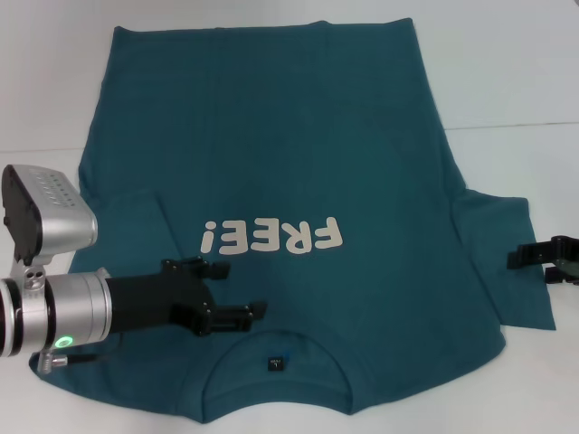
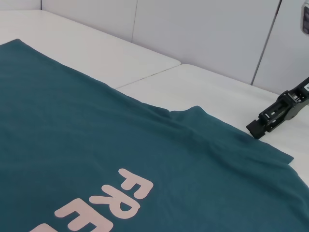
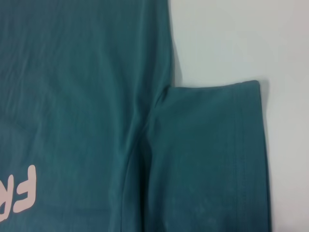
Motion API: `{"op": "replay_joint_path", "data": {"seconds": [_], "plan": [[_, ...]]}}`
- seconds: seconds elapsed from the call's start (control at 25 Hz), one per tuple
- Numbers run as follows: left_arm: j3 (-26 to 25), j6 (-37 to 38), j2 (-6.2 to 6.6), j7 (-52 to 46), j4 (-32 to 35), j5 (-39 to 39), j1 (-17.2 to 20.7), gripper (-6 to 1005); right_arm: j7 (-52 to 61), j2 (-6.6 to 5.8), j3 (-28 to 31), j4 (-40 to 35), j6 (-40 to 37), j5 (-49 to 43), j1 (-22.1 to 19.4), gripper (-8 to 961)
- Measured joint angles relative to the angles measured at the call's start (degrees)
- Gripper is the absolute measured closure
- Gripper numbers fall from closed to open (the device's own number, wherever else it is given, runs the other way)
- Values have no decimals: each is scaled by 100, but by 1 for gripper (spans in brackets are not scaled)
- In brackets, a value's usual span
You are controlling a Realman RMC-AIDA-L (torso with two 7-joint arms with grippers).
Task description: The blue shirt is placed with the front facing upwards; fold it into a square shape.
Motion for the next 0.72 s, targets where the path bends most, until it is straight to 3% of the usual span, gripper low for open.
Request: {"op": "replay_joint_path", "data": {"seconds": [0.72], "plan": [[0,-12,0,0,11,2,-8,111,-103,10,68,153,34,556,-102,163]]}}
